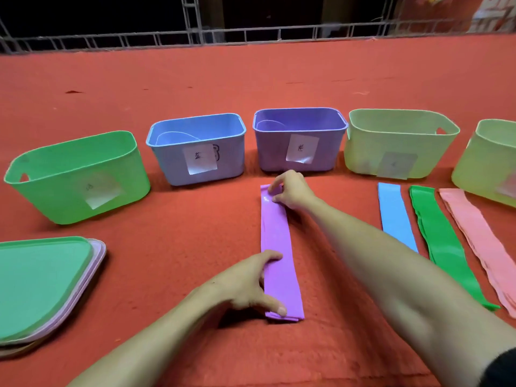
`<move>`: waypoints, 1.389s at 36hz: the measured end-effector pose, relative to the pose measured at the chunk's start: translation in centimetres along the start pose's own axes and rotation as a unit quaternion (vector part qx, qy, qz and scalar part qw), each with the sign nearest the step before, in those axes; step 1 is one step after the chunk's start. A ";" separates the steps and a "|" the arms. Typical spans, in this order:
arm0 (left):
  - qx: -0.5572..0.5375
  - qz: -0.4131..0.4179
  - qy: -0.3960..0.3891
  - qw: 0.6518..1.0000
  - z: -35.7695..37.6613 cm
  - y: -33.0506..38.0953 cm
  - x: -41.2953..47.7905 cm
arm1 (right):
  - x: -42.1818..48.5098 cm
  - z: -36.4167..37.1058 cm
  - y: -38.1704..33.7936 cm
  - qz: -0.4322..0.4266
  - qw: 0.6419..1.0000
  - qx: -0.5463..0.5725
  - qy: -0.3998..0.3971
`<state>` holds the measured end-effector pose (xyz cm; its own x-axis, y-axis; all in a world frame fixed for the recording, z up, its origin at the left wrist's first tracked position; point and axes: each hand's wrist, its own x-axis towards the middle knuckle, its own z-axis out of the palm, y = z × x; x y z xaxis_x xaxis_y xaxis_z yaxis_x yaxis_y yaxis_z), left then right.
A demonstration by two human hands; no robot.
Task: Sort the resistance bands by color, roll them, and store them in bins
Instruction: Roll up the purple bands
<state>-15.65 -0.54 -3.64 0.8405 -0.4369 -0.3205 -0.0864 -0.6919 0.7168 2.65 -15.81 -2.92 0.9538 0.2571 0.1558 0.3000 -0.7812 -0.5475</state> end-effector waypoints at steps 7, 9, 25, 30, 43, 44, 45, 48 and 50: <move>0.244 -0.024 -0.026 0.969 -0.7 1.0 0.4 | 0.6 0.6 1.5 -0.011 0.999 0.007 -0.043; 0.282 -0.014 -0.024 0.959 -1.5 1.4 0.8 | 0.7 0.8 2.0 -0.012 0.998 0.018 -0.056; 0.159 0.006 0.265 0.951 -10.1 -2.9 14.4 | 1.0 3.7 4.1 -0.038 0.999 0.012 -0.034; 0.167 0.037 0.248 0.954 -9.6 -3.4 16.1 | 1.2 4.0 4.7 -0.033 0.999 0.020 -0.031; 0.103 0.026 0.297 0.949 -8.9 -4.6 17.5 | 0.5 3.7 4.2 -0.013 0.998 0.054 -0.027; 0.101 0.025 0.298 0.949 -9.0 -4.8 17.7 | 0.6 3.8 4.3 -0.014 0.998 0.053 -0.026; 0.098 0.023 0.299 0.949 -9.0 -4.8 17.7 | 0.6 3.7 4.3 -0.016 0.998 0.053 -0.024; 0.093 0.026 0.309 0.946 -8.9 -4.3 17.6 | 0.5 3.6 4.4 -0.022 0.998 0.050 -0.004; 0.083 0.026 0.316 0.945 -8.9 -4.3 17.5 | 0.6 3.5 4.5 -0.023 0.999 0.044 0.006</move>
<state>4.19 -0.16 -6.82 0.9798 -0.0784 0.1840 -0.1747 -0.7829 0.5971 4.48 -17.11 -8.18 0.9394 0.2841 0.1919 0.3409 -0.7154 -0.6099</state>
